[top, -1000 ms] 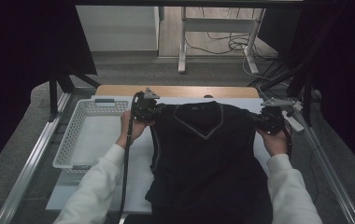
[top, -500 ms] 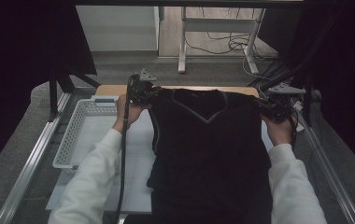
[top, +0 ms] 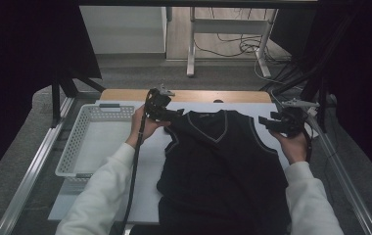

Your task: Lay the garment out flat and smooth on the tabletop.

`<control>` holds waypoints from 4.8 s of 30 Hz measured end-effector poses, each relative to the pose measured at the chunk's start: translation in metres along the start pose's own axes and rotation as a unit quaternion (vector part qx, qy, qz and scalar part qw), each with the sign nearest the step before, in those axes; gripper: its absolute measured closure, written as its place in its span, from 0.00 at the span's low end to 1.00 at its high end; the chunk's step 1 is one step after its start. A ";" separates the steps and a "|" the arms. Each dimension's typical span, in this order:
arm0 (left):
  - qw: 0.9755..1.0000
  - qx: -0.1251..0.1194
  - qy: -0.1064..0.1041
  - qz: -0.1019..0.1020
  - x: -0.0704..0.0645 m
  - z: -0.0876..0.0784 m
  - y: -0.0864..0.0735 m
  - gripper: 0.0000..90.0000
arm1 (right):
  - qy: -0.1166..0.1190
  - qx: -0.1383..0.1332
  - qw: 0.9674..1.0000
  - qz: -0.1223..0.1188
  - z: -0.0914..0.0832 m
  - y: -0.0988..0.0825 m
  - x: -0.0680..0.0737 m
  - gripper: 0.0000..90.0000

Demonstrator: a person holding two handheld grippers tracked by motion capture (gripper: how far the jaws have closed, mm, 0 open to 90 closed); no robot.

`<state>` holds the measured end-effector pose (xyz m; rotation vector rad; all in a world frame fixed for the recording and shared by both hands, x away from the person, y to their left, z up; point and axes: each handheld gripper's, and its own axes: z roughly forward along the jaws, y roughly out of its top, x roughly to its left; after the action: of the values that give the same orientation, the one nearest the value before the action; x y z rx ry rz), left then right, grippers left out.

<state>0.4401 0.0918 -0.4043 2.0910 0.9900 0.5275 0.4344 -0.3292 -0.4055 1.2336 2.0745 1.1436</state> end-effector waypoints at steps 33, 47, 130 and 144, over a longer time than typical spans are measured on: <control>0.998 -0.021 -0.057 -0.002 -0.045 -0.044 -0.088 0.34 | 0.146 0.042 0.983 -0.107 -0.041 -0.097 0.124 0.43; 0.998 -0.022 -0.057 -0.001 -0.047 -0.050 -0.096 0.34 | 0.208 0.083 0.962 -0.158 -0.043 -0.118 0.178 0.42; 0.998 -0.033 -0.054 -0.017 -0.038 -0.062 -0.100 0.32 | -0.002 0.145 0.988 -0.048 -0.061 -0.164 0.066 0.41; 0.998 -0.033 -0.055 -0.014 -0.040 -0.061 -0.100 0.32 | -0.015 0.147 0.989 -0.019 -0.061 -0.166 0.050 0.41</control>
<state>0.3293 0.1301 -0.4445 2.0222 0.9253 0.4205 0.2850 -0.3529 -0.5106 1.3254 2.2920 0.8167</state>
